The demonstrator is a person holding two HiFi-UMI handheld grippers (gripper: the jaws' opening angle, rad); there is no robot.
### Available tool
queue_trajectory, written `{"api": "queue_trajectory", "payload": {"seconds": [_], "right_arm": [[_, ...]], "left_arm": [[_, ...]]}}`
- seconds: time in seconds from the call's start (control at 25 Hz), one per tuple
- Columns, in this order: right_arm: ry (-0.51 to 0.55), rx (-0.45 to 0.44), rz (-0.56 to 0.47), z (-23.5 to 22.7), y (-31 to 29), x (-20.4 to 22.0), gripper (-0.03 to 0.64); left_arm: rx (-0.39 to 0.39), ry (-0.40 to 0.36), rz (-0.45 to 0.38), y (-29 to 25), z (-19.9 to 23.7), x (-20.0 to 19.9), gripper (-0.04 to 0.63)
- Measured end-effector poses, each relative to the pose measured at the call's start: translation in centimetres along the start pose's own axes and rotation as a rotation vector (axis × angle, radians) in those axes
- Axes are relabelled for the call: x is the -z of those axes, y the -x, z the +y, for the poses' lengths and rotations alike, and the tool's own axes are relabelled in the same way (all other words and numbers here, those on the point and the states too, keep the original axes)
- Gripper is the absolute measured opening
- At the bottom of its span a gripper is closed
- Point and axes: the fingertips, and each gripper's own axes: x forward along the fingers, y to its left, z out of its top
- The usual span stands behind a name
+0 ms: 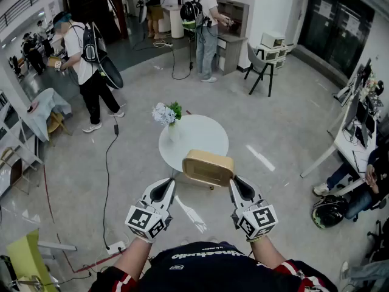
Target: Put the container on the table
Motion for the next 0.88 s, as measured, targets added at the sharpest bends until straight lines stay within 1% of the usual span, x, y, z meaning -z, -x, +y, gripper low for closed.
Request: {"api": "queue_trajectory", "payload": {"seconds": [0.36,0.56,0.88], "right_arm": [[0.001,-0.003,0.0,-0.64,0.8,0.5,0.049],[-0.032,0.008,-0.008,-0.9,0.66,0.53,0.048],[-0.055,0.007,-0.009,-0.61,0.49,0.74,0.048]], "left_arm": [[0.005,0.0,0.0,-0.44,-1.01,0.8,0.025],[0.008,0.005,-0.002,-0.52,-0.8,0.79,0.025],[0.009,0.01,-0.005,-0.31,-0.6,0.79,0.025]]}}
